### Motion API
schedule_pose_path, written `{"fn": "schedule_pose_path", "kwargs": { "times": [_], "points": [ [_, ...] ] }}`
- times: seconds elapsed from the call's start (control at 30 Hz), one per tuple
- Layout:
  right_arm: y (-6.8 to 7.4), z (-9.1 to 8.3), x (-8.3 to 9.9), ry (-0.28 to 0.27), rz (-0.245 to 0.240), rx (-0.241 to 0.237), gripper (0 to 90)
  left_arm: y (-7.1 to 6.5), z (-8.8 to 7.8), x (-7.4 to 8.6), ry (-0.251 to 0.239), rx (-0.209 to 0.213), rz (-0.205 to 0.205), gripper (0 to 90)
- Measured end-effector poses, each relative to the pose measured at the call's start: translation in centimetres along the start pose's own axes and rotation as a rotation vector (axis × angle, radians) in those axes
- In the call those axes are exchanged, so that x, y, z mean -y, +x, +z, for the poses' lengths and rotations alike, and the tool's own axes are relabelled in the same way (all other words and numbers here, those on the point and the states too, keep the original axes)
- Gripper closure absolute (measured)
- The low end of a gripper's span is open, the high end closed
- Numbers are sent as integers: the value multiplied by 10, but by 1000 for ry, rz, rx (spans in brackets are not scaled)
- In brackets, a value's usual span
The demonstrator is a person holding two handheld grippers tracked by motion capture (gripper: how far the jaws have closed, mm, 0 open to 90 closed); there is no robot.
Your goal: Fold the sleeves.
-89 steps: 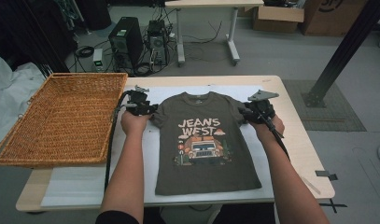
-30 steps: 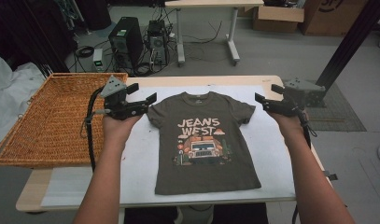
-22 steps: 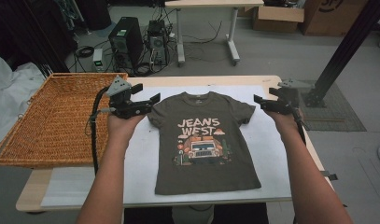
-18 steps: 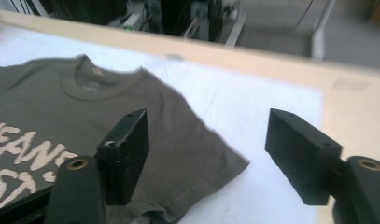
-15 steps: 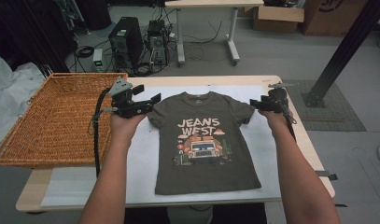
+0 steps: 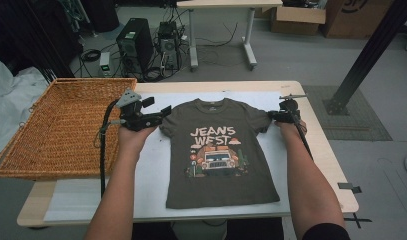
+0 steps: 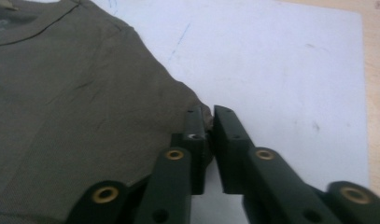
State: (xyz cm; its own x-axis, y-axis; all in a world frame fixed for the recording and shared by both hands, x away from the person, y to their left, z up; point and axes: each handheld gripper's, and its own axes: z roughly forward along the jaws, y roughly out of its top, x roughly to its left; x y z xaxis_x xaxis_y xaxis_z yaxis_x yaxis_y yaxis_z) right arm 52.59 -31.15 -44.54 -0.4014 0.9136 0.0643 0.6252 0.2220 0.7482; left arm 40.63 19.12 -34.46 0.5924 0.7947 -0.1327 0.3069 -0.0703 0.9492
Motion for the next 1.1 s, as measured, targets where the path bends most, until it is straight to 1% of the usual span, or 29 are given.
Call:
{"fn": "schedule_pose_path", "kwargs": {
  "times": [0.03,0.1,0.17,0.23,0.27,0.3,0.4,0.43,0.5,0.63,0.7,0.73,0.77,0.8,0.87,0.93,1.0,1.03,1.1],
  "points": [
    [2,0,-1,1,-13,1,858,0,1,0,-1,2,-2,203],
    [6,-4,-4,-22,-29,-18,861,0,4,0,-3,1,-1,204],
    [12,-14,-11,-74,-52,-42,862,1,7,0,1,-1,-4,204],
    [23,-25,-19,-121,-94,-78,862,1,11,-1,1,-3,-5,204],
    [30,-30,-23,-136,-110,-107,862,1,13,-2,2,-7,-4,203],
    [39,-34,-27,-140,-141,-131,862,1,15,-2,0,-10,-6,203],
    [70,-39,-33,-138,-225,-199,861,2,24,-3,6,-20,-7,203],
    [81,-40,-35,-136,-240,-215,861,5,27,-2,16,-21,-9,203],
    [100,-38,-37,-134,-267,-244,861,10,33,2,54,-47,-10,202],
    [131,-25,-38,-95,-304,-281,857,18,42,10,101,-82,-15,198],
    [139,-21,-38,-89,-287,-315,824,20,47,13,114,-89,-10,198],
    [142,-22,-40,-106,-281,-335,806,20,49,14,119,-95,-8,198],
    [143,-26,-43,-138,-283,-355,775,21,51,16,122,-103,-9,199],
    [143,-31,-47,-165,-284,-352,759,23,53,18,127,-107,-12,198],
    [139,-44,-55,-193,-300,-326,742,27,59,23,157,-125,-12,199],
    [132,-54,-60,-205,-313,-286,727,33,67,32,210,-154,-12,198],
    [122,-61,-59,-199,-298,-269,704,38,73,40,252,-175,-11,199],
    [118,-63,-57,-194,-293,-259,697,40,75,43,264,-188,-6,199],
    [111,-68,-51,-196,-293,-246,692,43,79,47,271,-212,3,204]
  ]
}}
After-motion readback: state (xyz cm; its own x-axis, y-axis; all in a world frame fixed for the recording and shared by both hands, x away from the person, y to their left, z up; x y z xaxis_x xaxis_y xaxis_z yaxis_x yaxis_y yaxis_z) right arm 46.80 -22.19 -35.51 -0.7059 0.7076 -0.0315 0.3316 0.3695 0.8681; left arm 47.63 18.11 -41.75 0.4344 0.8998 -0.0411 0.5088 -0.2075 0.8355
